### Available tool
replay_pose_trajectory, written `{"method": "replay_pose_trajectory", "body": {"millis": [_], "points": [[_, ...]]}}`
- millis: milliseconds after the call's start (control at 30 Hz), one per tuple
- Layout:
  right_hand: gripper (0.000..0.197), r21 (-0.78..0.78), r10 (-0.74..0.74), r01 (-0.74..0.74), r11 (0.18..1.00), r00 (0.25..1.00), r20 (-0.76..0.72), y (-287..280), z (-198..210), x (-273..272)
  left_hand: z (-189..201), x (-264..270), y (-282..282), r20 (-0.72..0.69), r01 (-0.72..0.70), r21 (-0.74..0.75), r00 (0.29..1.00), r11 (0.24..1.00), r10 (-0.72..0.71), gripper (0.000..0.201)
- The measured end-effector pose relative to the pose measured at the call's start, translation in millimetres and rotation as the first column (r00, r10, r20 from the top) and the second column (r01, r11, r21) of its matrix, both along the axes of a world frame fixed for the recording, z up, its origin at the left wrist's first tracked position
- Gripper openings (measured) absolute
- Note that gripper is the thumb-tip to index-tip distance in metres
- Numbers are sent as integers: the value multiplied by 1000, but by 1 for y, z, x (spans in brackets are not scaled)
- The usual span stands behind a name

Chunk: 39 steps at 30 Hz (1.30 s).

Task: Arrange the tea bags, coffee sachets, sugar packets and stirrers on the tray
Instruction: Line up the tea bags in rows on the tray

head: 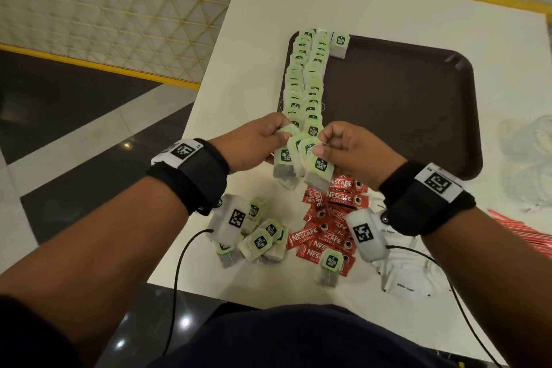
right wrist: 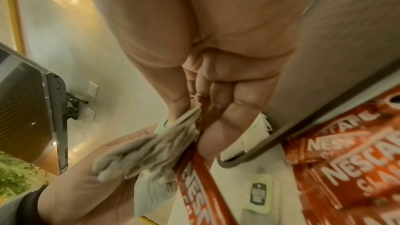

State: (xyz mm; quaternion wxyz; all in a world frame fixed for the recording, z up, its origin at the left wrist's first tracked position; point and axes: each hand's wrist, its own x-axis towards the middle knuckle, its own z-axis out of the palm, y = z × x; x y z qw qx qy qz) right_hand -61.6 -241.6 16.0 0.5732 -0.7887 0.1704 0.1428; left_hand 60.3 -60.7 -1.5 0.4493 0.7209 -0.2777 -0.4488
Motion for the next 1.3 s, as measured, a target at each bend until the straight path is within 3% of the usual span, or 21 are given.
{"method": "replay_pose_trajectory", "body": {"millis": [167, 300, 400, 467, 733, 900, 1033, 1133, 1300], "points": [[18, -25, -14, 12, 1000, 998, -66, 4, -22, -7, -19, -14, -5, -201, -51, 44, 978, 998, 59, 12], [19, -7, -86, 85, 996, 989, -122, 4, -35, -12, -18, -19, -8, -421, -144, 43, 895, 989, 149, 28], [17, -20, -111, 110, 994, 983, -143, 4, -39, -15, -21, -15, -3, -290, 38, 16, 957, 999, -32, 42], [15, -83, -89, 79, 993, 988, -124, 3, -39, -15, -24, -12, -2, -236, 82, 48, 969, 995, -68, 45], [13, -215, 37, -64, 974, 991, -128, -14, -30, -21, -25, 9, 4, -13, -23, 144, 1000, 989, 25, 17], [17, -104, 95, -108, 989, 988, -121, -22, -10, -17, -19, 13, 0, -25, -144, 95, 989, 985, 147, 14], [18, -9, 118, -119, 993, 991, -66, -20, 6, -5, -6, 7, -16, -121, -170, 23, 978, 985, 172, 12], [18, -21, 94, -94, 995, 996, 7, -16, 11, 9, 6, -4, -30, -265, -191, -48, 949, 980, 172, 14], [19, -134, -78, 100, 986, 984, 163, -13, 9, 27, 13, -6, -38, -525, -318, -91, 821, 944, 226, 36]]}}
